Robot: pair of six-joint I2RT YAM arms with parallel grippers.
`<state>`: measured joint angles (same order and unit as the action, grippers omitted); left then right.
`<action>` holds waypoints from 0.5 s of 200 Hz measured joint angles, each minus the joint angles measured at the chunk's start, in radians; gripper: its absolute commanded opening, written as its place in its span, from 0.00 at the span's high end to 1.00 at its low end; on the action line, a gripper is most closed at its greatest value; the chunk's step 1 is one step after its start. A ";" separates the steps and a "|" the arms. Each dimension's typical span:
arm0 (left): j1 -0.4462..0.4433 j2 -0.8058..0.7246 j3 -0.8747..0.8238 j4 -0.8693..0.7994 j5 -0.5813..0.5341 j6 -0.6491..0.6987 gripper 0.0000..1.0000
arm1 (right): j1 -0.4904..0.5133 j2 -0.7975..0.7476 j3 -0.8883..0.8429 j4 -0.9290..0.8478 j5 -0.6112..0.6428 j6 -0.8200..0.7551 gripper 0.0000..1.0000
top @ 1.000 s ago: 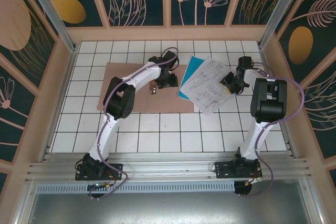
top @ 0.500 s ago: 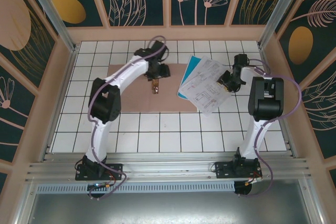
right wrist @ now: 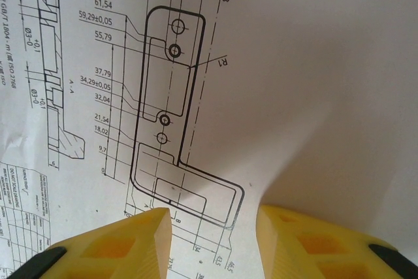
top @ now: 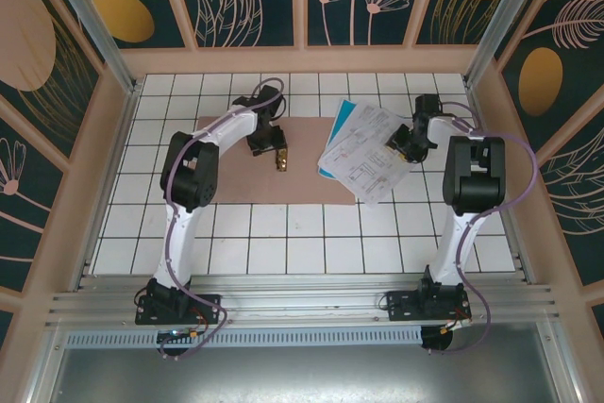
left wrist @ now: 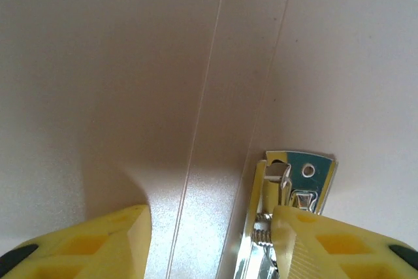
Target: Put the files into the folder
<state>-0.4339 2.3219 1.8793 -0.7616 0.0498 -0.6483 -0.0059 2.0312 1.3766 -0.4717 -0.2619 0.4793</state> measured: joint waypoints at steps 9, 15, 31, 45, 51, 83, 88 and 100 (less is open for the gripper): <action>-0.007 0.000 -0.006 0.018 0.003 -0.003 0.49 | 0.005 0.002 0.003 0.000 0.000 -0.001 0.59; -0.011 0.000 -0.009 0.029 0.005 -0.007 0.49 | 0.009 0.003 0.004 0.000 0.000 -0.003 0.59; -0.023 0.000 -0.018 0.064 0.017 -0.021 0.49 | 0.019 0.005 0.006 0.000 0.000 -0.003 0.59; -0.035 0.000 -0.021 0.088 0.023 -0.035 0.49 | 0.028 0.005 0.006 0.000 0.000 -0.007 0.59; -0.040 0.000 -0.021 0.096 0.026 -0.042 0.49 | 0.032 0.005 0.006 -0.001 0.000 -0.008 0.59; -0.064 -0.001 -0.034 0.136 0.041 -0.093 0.50 | 0.051 0.005 0.005 0.000 -0.001 -0.011 0.59; -0.066 -0.003 -0.040 0.144 0.041 -0.102 0.50 | 0.054 0.004 0.003 0.000 0.000 -0.011 0.59; -0.068 -0.020 -0.070 0.175 0.042 -0.134 0.50 | 0.061 0.002 0.000 0.000 0.000 -0.011 0.59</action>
<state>-0.5014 2.3020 1.8095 -0.5861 0.0921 -0.7826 0.0551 2.0335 1.3766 -0.4717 -0.2623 0.4679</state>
